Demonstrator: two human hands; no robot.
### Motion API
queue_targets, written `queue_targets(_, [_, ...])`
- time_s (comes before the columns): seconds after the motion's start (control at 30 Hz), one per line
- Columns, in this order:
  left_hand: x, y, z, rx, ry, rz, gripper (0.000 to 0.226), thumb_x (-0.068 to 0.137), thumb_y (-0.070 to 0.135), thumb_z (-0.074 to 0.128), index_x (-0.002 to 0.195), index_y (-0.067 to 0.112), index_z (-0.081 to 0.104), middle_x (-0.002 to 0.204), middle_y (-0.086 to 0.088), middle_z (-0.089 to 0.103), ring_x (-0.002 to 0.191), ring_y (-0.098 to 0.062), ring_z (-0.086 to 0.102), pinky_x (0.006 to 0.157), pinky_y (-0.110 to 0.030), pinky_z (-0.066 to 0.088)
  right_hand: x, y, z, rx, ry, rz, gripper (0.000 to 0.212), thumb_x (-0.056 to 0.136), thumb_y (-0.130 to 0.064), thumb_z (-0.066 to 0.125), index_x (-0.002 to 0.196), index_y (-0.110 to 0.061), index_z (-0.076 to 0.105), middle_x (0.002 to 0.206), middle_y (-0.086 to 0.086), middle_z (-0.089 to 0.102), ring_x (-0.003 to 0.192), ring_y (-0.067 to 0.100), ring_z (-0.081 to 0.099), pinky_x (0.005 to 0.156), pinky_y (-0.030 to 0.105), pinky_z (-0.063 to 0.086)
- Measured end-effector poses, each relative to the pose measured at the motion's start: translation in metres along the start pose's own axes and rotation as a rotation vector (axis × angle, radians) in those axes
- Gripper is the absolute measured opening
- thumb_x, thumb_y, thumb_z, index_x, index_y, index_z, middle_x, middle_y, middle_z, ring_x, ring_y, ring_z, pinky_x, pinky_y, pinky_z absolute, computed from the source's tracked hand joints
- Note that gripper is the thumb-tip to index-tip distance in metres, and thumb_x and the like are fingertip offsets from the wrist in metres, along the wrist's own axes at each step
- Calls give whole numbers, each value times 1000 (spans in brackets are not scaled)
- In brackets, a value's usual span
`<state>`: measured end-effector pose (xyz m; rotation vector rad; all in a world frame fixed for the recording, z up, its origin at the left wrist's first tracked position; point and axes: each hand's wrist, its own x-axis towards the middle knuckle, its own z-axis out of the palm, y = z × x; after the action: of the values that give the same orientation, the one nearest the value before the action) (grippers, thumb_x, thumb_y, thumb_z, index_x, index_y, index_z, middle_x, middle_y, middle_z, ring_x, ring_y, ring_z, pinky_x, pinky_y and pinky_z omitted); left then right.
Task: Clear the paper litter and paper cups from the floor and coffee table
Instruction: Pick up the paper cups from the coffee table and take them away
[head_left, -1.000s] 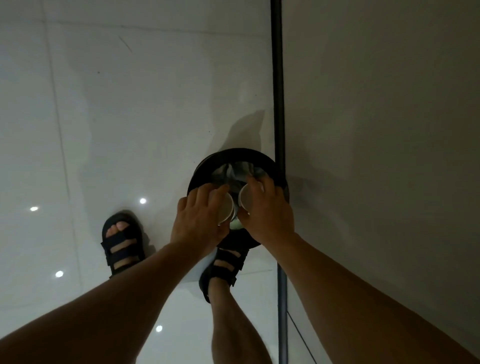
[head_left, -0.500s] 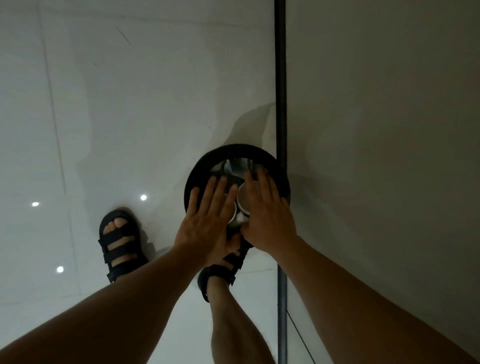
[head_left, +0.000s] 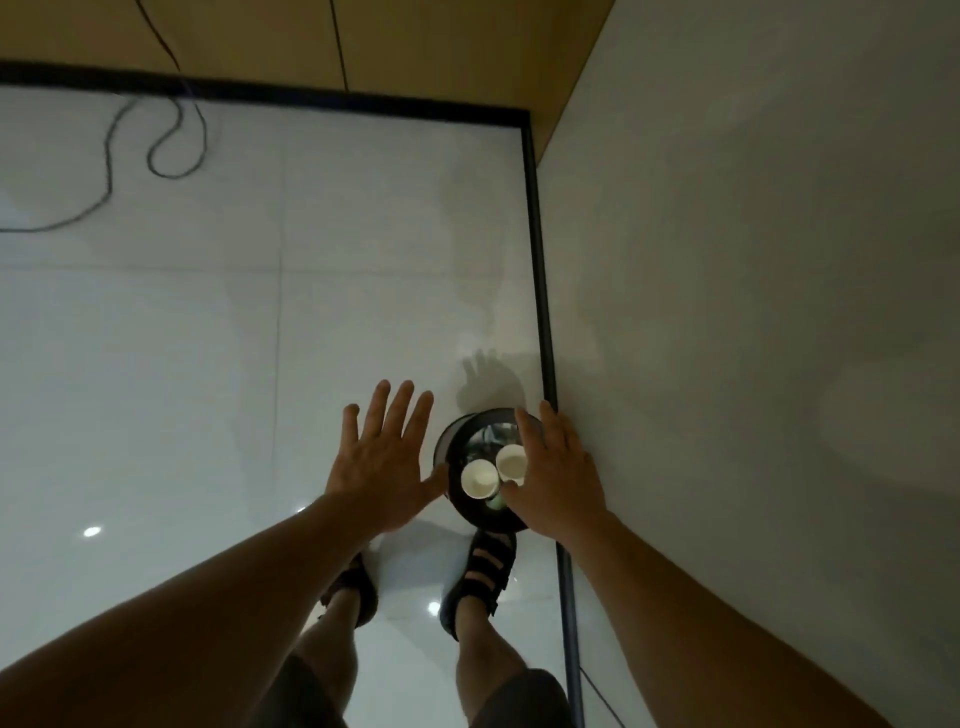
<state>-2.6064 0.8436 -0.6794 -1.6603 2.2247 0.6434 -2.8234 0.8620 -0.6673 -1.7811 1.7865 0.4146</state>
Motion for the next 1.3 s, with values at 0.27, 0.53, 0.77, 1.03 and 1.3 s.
queue_targets(0.27, [-138,-43,-135,-6,101,-162,83,88,69,16,151,23,-15,160,-4,-16,146,-27,-19,116,-54,-2,-107,-108,-104,5,41,-67,86,92,-57,48,155,-34,-6,163,-2,-16,149,22,-14,119,47,10])
queue_targets(0.53, [-277,-57,-167,-129,296,-472,82,88,68,20,153,23,-2,161,-2,-5,147,-25,-11,116,-53,4,-183,-172,-138,-159,89,-344,86,91,-63,44,156,-32,-5,164,1,-10,150,25,-8,118,48,13])
queue_targets(0.77, [-403,-44,-139,-245,402,-721,81,88,69,19,153,24,3,161,-1,0,148,-23,-6,116,-52,7,-252,-232,-138,-335,86,-566,89,91,-65,42,156,-31,-7,164,2,-10,149,25,-7,118,48,13])
queue_targets(1.03, [-579,-86,-100,-318,591,-1028,79,89,67,22,153,23,7,161,-1,2,148,-22,-5,115,-52,7,-355,-355,-89,-500,98,-819,87,92,-63,44,156,-30,-5,164,2,-9,150,25,-6,117,49,15])
queue_targets(1.3, [-791,-125,13,-405,623,-1300,79,89,68,23,153,24,8,161,-1,3,148,-22,-4,116,-52,8,-496,-495,28,-626,65,-1062,85,92,-62,44,156,-30,-2,164,2,-7,150,25,-6,117,50,16])
